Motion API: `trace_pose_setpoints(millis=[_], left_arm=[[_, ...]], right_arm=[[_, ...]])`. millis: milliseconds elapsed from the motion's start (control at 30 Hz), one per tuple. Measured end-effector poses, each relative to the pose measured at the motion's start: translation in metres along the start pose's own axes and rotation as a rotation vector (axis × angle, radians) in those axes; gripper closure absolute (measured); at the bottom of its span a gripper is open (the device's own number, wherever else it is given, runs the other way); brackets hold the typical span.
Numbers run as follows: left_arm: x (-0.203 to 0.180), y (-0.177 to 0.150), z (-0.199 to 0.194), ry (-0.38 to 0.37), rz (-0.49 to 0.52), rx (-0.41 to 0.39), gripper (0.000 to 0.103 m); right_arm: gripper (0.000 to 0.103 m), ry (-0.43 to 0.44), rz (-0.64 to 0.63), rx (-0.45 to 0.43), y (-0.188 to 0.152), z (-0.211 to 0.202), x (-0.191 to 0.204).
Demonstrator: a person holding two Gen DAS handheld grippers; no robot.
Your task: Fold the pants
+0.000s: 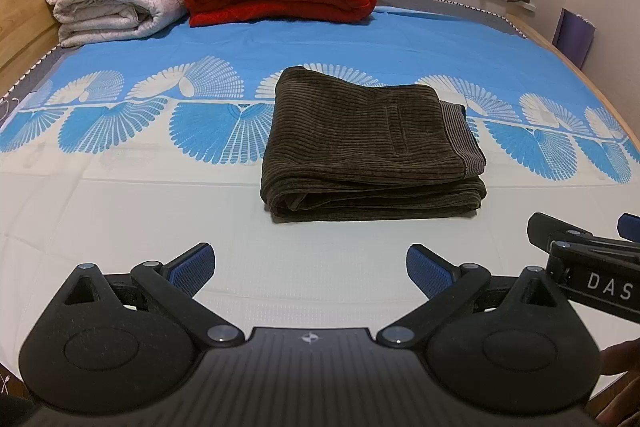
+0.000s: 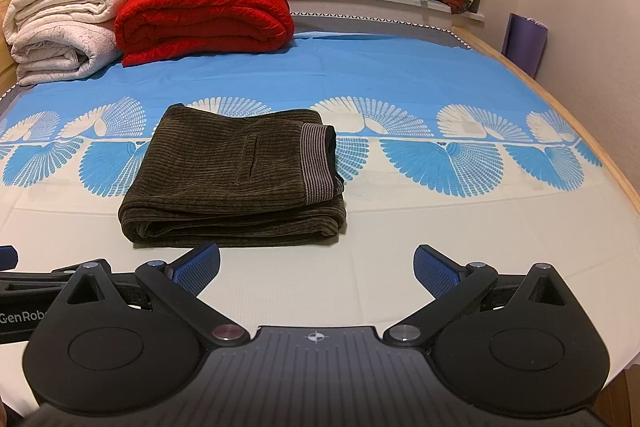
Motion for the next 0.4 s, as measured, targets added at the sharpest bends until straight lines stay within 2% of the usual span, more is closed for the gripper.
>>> trace_pose_setpoints(millis=[400], left_arm=[[0.001,0.0009,0.0007,0.001,0.001,-0.002,0.001]], right_arm=[[0.001,0.0,0.0,0.001,-0.0001,0.0006,0.0005]])
Point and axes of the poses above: each gripper's, at about its wrist camera, not at the fingertips, and z roughly the way its jaws point, x to its left, y to its top, the point moved 7 cm from there along z, roughly the way its jaws point, and after that the axes turned 1 degree about -x, right-handed, at the moved point
